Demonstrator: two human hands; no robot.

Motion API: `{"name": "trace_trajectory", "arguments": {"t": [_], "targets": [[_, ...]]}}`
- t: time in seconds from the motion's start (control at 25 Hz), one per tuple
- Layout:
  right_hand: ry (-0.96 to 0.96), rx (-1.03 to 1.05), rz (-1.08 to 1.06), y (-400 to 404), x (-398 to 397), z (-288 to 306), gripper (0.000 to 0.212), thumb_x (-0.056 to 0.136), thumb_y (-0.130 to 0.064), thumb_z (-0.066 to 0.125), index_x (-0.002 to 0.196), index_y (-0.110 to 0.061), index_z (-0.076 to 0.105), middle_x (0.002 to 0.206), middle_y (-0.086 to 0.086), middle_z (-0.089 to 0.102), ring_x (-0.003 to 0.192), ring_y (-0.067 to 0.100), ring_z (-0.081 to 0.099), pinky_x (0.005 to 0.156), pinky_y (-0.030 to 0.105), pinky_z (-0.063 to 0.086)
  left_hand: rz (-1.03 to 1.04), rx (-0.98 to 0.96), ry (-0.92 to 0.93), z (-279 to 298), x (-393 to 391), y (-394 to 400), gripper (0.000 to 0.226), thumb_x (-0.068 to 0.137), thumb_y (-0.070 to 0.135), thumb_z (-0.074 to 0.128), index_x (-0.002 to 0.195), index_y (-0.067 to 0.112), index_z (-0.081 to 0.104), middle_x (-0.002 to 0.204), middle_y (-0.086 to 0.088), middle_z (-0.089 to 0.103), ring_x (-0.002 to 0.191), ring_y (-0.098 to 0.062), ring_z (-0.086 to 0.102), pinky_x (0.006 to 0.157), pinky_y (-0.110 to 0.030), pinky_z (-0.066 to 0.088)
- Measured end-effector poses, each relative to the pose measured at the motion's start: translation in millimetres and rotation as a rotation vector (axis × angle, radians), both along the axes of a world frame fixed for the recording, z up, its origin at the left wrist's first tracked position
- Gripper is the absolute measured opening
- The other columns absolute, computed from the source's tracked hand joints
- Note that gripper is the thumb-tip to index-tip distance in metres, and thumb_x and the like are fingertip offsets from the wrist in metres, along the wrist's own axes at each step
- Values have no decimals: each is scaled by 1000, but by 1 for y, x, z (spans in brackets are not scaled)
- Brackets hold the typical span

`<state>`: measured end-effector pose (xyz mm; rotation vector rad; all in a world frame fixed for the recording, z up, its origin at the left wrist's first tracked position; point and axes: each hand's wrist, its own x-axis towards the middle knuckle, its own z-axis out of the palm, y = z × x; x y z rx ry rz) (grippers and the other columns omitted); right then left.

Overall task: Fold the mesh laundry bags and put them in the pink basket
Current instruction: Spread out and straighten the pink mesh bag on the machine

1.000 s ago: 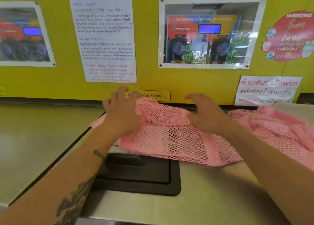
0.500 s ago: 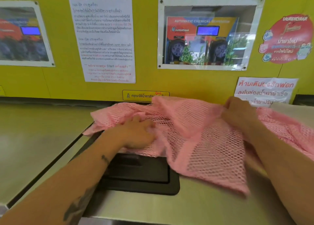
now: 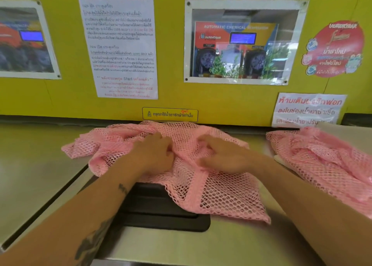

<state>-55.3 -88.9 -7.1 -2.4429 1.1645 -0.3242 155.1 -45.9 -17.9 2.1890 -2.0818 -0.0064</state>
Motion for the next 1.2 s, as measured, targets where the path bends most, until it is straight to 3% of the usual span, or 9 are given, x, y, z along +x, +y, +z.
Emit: {"name": "trace_trajectory", "arguments": {"t": [0.12, 0.24, 0.4, 0.56, 0.64, 0.72, 0.84, 0.96, 1.2], "targets": [[91, -145, -40, -14, -5, -9, 42, 90, -40, 62, 129, -26, 54, 130, -7, 55, 122, 16, 51, 100, 34, 41, 36, 195, -15, -5, 12, 4, 66, 89, 66, 24, 149, 41, 17, 161, -6, 12, 146, -38, 14, 115, -61, 17], [-110, -237, -126, -27, -18, 2, 5, 89, -31, 65, 93, -27, 64, 101, -9, 64, 97, 14, 60, 73, 30, 40, 139, 153, -80, 10, 4, 16, 69, 84, 72, 31, 142, 34, 41, 151, -5, 40, 136, -32, 38, 114, -58, 18], [-435, -172, -282, -38, -38, 21, 37, 95, -22, 59, 60, -14, 51, 56, -3, 46, 51, 11, 39, 53, 31, 27, 243, 101, -219, 26, -18, 28, 49, 80, 45, 52, 128, 33, 52, 128, 3, 58, 123, -26, 49, 111, -68, 10], [-620, 181, -350, -43, -44, 28, 18, 94, -20, 61, 87, -5, 68, 66, 8, 49, 53, 15, 45, 46, 25, 39, -151, -114, 3, 25, -36, 34, 48, 82, 33, 58, 128, 39, 44, 136, 6, 46, 132, -19, 39, 115, -56, 16], [-647, 350, -288, -43, -43, 33, 13, 95, -17, 61, 93, -6, 68, 65, 9, 51, 49, 15, 45, 42, 23, 38, -352, -15, 226, 17, -49, 34, 52, 87, 47, 58, 135, 43, 39, 147, 5, 37, 140, -20, 32, 116, -48, 23], [-738, 305, -350, -44, -39, 35, 10, 94, -13, 62, 86, -10, 65, 63, 10, 51, 51, 17, 45, 43, 23, 38, -404, 211, 95, 7, -56, 30, 66, 86, 63, 50, 145, 50, 22, 160, 8, 17, 148, -18, 13, 119, -49, 14], [-875, 109, -690, -60, -48, 31, 13, 87, -4, 61, 98, -12, 64, 79, 12, 60, 61, 22, 55, 44, 24, 46, -465, 193, 253, 14, -44, 28, 42, 85, 61, 54, 125, 48, 54, 134, 15, 52, 125, -9, 46, 110, -43, 34], [-725, -16, -794, -62, -61, 25, 36, 83, -4, 55, 117, -15, 53, 91, 8, 58, 69, 21, 55, 55, 32, 44, -539, 72, 543, 21, -33, 30, 20, 84, 52, 57, 94, 38, 68, 96, 14, 70, 94, -8, 64, 93, -44, 49], [-178, -197, -258, -15, -27, 27, 25, 96, -25, 56, 119, -18, 63, 124, 6, 64, 102, 18, 60, 78, 31, 49, -339, -276, 655, 13, -16, 21, 14, 87, 22, 65, 92, 35, 61, 95, 6, 70, 89, -16, 67, 88, -47, 53]]}}
